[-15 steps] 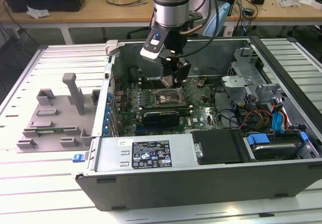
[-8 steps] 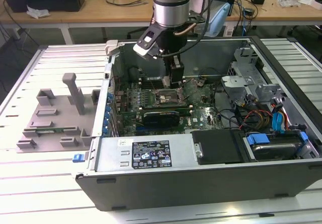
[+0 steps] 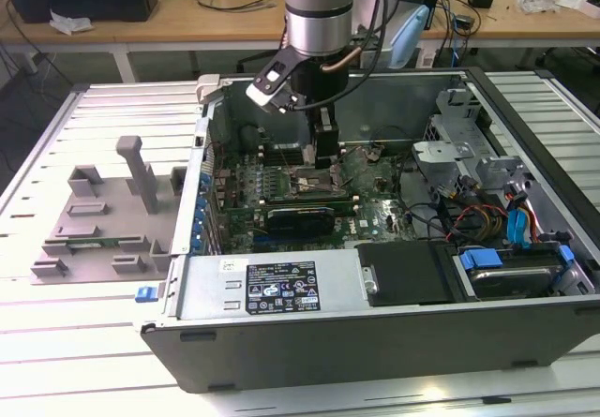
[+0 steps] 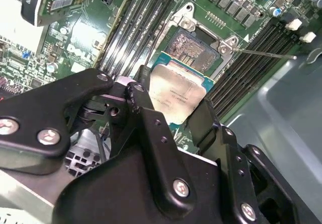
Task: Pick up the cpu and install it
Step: 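Place the cpu into insertion slot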
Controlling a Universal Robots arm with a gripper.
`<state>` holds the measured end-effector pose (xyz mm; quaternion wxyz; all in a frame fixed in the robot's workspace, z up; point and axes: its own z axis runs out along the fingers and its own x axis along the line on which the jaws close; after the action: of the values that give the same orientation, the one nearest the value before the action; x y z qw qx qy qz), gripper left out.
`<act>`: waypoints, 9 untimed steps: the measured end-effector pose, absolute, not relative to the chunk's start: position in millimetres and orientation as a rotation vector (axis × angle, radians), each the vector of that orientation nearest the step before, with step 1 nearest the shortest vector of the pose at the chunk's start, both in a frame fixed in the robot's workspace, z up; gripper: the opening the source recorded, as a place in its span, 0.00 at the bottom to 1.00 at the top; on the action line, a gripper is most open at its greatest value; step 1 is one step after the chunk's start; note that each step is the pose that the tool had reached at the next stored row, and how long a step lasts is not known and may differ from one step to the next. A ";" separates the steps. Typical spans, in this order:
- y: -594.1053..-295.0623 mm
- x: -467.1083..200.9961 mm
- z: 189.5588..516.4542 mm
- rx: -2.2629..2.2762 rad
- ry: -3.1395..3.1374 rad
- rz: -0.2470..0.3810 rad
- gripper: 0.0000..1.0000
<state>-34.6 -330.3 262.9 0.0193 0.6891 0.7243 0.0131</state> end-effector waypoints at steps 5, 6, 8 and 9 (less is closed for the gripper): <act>-326.5 -35.0 256.4 2.119 2.267 0.041 0.55; -326.0 -35.6 254.2 2.116 2.267 0.039 0.55; -325.9 -36.0 247.8 2.114 2.266 0.035 0.55; -325.9 -36.1 246.6 2.114 2.266 0.035 0.55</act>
<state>-36.1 -325.9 246.6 0.0212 0.6821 0.7309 0.0111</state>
